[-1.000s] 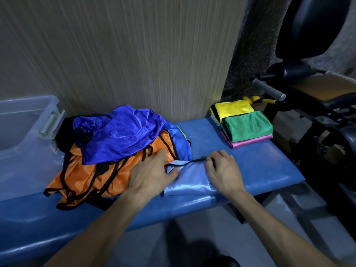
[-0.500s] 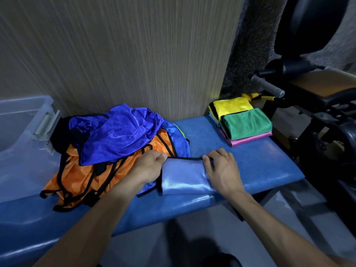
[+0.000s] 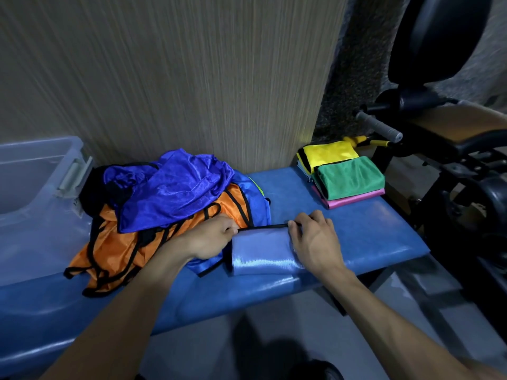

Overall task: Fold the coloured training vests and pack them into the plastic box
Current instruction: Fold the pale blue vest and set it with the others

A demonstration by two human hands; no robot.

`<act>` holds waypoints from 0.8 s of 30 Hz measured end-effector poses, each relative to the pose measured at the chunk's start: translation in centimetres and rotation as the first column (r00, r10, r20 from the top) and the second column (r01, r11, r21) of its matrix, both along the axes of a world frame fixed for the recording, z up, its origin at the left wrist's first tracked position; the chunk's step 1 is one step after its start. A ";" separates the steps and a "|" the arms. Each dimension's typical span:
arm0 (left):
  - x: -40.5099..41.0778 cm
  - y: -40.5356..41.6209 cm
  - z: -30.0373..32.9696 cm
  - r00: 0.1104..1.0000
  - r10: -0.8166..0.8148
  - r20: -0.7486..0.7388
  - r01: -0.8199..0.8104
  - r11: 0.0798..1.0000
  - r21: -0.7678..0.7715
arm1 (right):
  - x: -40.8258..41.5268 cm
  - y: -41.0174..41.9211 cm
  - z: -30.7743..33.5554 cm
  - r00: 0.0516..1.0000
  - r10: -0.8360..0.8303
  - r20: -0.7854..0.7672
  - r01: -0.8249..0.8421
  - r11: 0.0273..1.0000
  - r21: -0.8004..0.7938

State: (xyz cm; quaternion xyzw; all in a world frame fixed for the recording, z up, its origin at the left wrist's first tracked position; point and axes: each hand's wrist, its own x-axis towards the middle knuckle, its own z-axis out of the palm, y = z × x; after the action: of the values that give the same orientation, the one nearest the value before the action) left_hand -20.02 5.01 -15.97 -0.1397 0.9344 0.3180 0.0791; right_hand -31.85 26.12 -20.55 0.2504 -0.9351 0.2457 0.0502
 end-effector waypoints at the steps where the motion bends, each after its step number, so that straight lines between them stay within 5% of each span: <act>1: 0.0 0.0 -0.3 1.000 0.005 0.005 -0.005 1.000 -0.011 | 0.1 -0.1 0.1 1.000 -0.005 0.006 0.005 1.000 0.003; 7: 0.0 0.5 -0.5 1.000 0.023 -0.002 -0.023 0.999 -0.029 | -0.1 -0.4 -0.2 0.997 -0.044 0.070 0.045 0.999 -0.004; 17: -0.3 2.2 -0.3 0.915 0.195 -0.353 -0.273 0.943 -0.188 | 0.2 -0.5 0.1 0.997 -0.049 0.053 0.049 0.999 0.014; 21: 0.1 5.1 0.6 0.817 -0.092 -0.569 -0.106 0.946 -0.305 | 0.1 -0.5 0.2 0.999 -0.037 0.038 0.036 0.999 0.012; 24: 0.9 6.9 -1.1 0.917 -0.297 -0.267 0.133 0.858 -0.496 | 0.0 -0.4 0.8 0.998 -0.023 0.064 0.023 1.000 0.004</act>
State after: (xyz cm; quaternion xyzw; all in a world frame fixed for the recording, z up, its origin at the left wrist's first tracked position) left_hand -19.13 11.92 -17.09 0.0082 0.9925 0.0914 -0.0809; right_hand -31.81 25.76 -19.79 0.2317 -0.9394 0.2517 0.0226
